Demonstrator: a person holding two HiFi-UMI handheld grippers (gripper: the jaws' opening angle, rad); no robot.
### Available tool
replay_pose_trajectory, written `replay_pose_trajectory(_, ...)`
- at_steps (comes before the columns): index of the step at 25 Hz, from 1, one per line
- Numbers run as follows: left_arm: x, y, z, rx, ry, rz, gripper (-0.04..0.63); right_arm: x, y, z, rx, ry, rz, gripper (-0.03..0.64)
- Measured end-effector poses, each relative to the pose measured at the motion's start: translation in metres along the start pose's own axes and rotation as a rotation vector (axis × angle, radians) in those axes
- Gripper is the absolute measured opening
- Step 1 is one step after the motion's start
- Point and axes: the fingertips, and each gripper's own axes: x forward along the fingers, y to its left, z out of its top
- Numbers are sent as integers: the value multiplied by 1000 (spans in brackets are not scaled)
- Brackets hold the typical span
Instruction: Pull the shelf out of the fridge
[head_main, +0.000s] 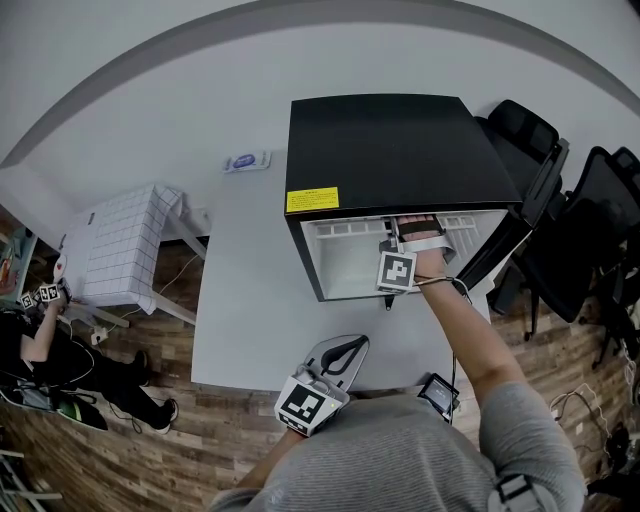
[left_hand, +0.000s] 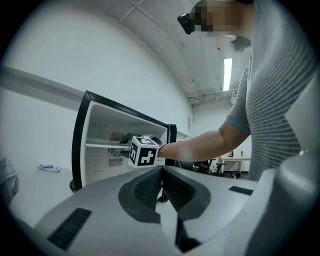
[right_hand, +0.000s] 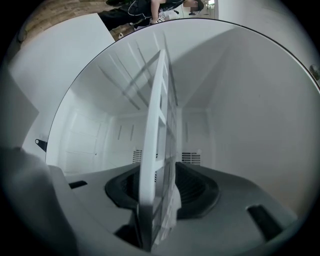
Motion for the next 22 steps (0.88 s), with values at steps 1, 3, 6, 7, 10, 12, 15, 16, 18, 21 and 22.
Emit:
replay_pose_trajectory(1, -1, 0, 0, 1, -3, 0, 11, 0, 1, 2, 19, -1, 8, 161)
replay_pose_trajectory(3, -3, 1, -1, -3, 3, 3, 11, 1, 2, 2, 36, 5, 14, 161)
replay_pose_trajectory(6, -5, 2, -3, -8, 7, 5, 11, 8, 7, -7, -17, 41, -7, 161)
replay_pose_trajectory(7, -5, 2, -3, -8, 7, 5, 11, 10, 7, -10, -35, 51, -18, 160)
replay_pose_trajectory(10, -4, 2, -2, -9, 7, 0, 11, 9, 3, -9, -16, 43, -41, 131)
replay_pose_trajectory(12, -4, 1, -2, -7, 8, -6, 11, 5, -1, -1, 42, 13, -48, 108)
replay_pose_trajectory(15, -3, 0, -2, -5, 9, -13, 11, 5, -3, -1, 56, 14, -86, 62)
replay_pose_trajectory(16, -3, -1, -2, -5, 10, -14, 11, 5, -3, -3, 59, 17, -97, 46)
replay_pose_trajectory(18, -3, -1, -2, -6, 10, -15, 11, 6, -2, -7, 46, 34, -120, 35)
replay_pose_trajectory(21, -5, 0, -1, -6, 9, -15, 11, 8, -2, -14, 8, 73, -152, 32)
replay_pose_trajectory(22, -5, 0, -1, -7, 10, -16, 11, 8, -2, -14, 11, 76, -151, 32)
